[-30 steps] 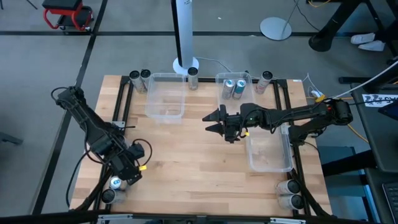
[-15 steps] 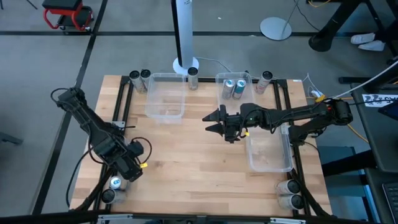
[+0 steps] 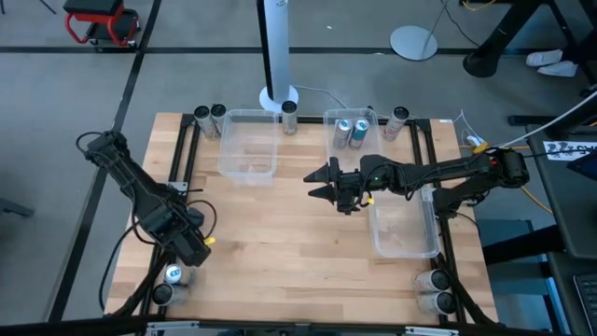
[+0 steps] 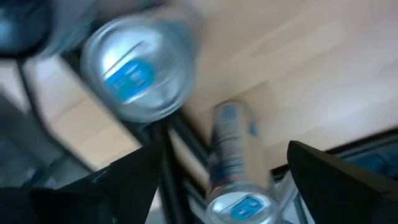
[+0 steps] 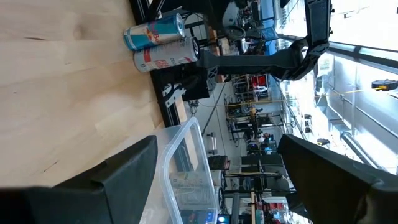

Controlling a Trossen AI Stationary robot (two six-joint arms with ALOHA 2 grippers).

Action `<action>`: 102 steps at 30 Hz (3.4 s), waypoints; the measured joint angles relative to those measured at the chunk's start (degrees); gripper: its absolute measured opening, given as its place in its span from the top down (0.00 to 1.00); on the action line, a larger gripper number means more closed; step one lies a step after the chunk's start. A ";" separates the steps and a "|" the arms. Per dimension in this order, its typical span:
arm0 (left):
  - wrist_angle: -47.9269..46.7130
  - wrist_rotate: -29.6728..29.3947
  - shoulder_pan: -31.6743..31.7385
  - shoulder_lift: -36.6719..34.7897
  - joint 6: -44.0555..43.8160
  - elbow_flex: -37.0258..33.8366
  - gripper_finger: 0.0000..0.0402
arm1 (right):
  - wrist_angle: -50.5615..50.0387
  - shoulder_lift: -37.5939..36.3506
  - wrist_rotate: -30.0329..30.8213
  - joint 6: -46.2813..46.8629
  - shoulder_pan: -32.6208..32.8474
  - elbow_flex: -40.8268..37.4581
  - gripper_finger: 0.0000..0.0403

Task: Sort soda cans
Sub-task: Put the blue soda can into the top right transparent bin

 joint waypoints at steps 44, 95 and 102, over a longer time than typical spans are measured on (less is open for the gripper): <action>2.05 -12.51 -2.60 0.72 -8.40 -12.02 0.23 | 0.03 0.00 0.00 1.57 0.02 0.01 0.16; 26.61 -25.10 28.41 9.71 57.46 0.36 0.42 | -10.11 -4.70 0.00 2.19 0.04 0.02 0.16; 23.50 -23.98 32.47 19.70 69.34 10.04 0.42 | -11.97 -4.70 0.00 2.19 0.02 0.02 0.16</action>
